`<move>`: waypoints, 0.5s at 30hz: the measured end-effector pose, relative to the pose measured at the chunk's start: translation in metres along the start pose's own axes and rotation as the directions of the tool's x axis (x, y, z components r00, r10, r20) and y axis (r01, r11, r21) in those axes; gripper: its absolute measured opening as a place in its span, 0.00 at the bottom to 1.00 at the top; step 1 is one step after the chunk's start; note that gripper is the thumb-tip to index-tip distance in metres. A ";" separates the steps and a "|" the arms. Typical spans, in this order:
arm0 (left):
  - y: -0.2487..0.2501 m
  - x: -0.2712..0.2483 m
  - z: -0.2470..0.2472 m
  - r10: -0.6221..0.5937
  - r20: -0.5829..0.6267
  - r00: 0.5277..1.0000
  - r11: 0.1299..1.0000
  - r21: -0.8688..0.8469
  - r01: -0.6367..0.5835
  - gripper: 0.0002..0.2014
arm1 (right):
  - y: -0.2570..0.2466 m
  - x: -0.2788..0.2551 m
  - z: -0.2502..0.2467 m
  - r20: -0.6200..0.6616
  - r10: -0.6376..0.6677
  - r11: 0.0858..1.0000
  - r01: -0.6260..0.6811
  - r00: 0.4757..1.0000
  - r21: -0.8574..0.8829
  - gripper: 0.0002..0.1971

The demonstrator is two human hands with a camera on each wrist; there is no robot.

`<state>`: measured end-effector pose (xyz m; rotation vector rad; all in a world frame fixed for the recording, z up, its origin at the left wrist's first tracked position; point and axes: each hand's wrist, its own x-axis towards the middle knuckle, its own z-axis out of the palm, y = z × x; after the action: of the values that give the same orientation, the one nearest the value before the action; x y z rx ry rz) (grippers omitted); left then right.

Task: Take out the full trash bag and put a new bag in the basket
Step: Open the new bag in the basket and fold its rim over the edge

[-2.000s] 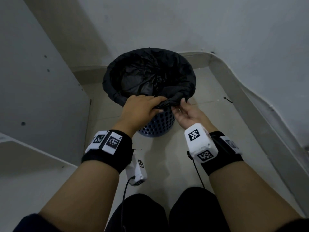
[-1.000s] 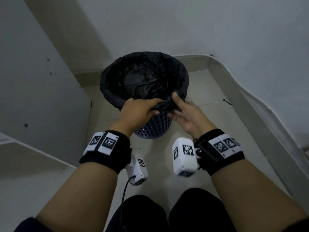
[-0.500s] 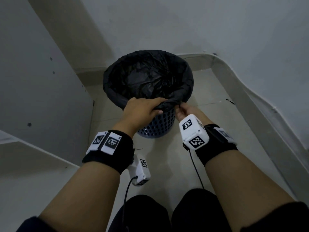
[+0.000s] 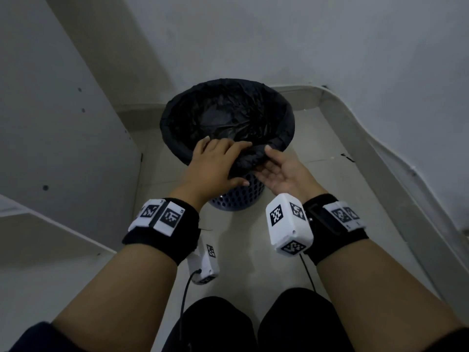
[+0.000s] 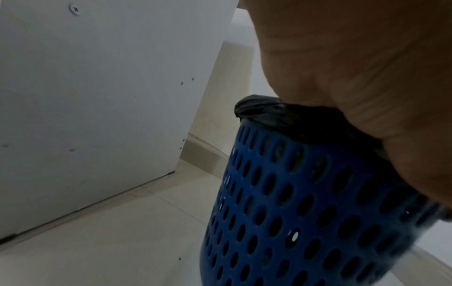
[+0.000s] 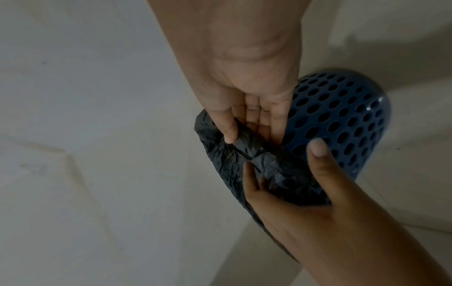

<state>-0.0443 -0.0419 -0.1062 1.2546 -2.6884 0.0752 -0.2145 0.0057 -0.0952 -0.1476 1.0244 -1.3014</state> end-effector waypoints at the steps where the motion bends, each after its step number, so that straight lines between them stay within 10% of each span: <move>1: 0.003 0.001 0.003 0.006 0.001 1.000 1.000 0.019 -0.006 0.37 | 0.005 0.000 0.000 -0.019 0.022 0.996 -0.024 1.000 -0.085 0.06; 7: -0.008 -0.001 0.009 0.046 -0.093 0.995 0.997 0.069 -0.039 0.09 | 0.015 0.001 -0.007 -0.087 0.025 0.927 -0.056 0.996 -0.372 0.19; 10: -0.009 -0.002 0.009 0.043 -0.105 0.994 0.998 0.059 -0.037 0.08 | 0.000 0.006 -0.009 -0.038 -0.071 0.993 0.067 0.997 -0.098 0.30; 15: -0.008 -0.001 0.008 0.022 -0.084 0.996 0.999 0.031 -0.019 0.09 | -0.017 0.010 -0.005 -0.023 -0.157 0.976 0.159 0.987 0.151 0.11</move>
<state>-0.0386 -0.0469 -0.1148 1.2044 -2.6383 0.1687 -0.2312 -0.0060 -0.0934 -0.1068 0.9330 -1.5220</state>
